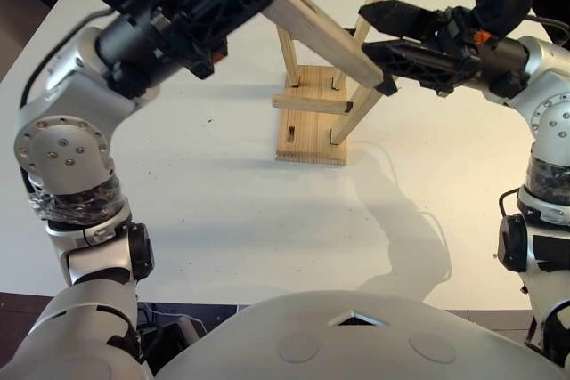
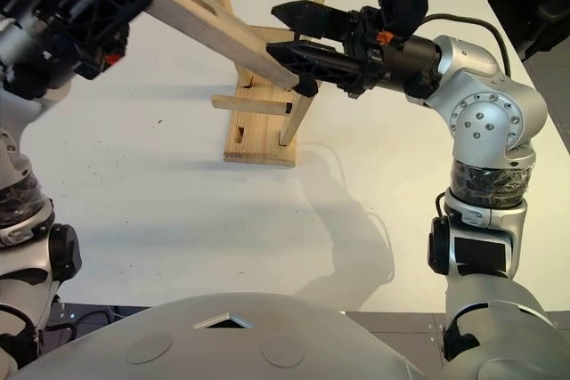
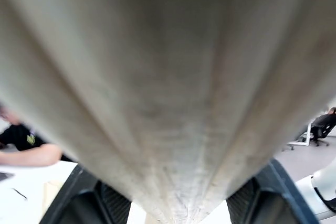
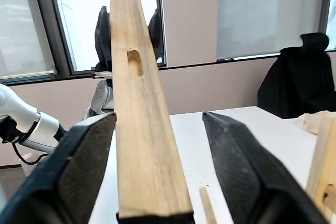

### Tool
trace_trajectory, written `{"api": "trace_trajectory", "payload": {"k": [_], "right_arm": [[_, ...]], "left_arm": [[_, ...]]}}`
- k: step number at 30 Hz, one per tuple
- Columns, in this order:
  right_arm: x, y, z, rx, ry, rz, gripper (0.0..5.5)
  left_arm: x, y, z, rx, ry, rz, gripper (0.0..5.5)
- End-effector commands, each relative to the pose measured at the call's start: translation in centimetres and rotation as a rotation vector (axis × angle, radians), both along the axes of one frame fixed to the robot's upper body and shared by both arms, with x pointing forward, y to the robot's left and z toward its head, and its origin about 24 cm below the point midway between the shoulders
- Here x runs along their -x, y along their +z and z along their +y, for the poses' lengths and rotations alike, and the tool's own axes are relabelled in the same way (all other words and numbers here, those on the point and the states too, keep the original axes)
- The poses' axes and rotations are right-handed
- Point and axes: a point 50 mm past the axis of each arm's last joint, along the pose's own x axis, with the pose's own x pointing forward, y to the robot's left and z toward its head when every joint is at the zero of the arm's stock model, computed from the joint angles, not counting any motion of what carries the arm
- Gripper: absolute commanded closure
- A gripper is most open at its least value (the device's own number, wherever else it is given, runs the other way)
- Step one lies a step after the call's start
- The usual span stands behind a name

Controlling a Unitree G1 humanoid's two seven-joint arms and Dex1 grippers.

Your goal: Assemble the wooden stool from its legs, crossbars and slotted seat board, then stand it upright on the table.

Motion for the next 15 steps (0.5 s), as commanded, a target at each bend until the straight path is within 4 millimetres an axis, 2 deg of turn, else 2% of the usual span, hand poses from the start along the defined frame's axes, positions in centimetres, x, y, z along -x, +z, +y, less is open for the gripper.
{"api": "trace_trajectory", "payload": {"k": [1, 3, 6, 9, 12, 15], "right_arm": [[-1.3, 2.0, -0.7, -0.087, -0.088, -0.023, 2.20], [-2.4, 2.8, -1.2, -0.138, -0.175, -0.027, 2.20], [-4.2, 3.4, -2.3, -0.211, -0.345, -0.002, 2.20], [-6.0, 1.8, -2.8, -0.105, -0.536, -0.004, 2.20], [-6.7, -1.2, -2.3, 0.140, -0.647, -0.109, 2.20], [-7.0, -2.3, -1.9, 0.126, -0.676, -0.089, 2.20]], "left_arm": [[-0.5, 2.2, 2.5, -0.048, 0.133, -0.124, 3.46], [-1.1, 2.1, 4.0, -0.089, 0.211, -0.138, 3.46], [-2.4, 0.8, 7.5, -0.131, 0.372, -0.091, 3.46], [-3.1, -2.1, 9.7, -0.170, 0.463, 0.003, 3.46], [-3.2, -6.0, 9.5, -0.220, 0.460, 0.099, 3.46], [-3.2, -9.6, 8.4, -0.254, 0.449, 0.181, 3.46]]}}
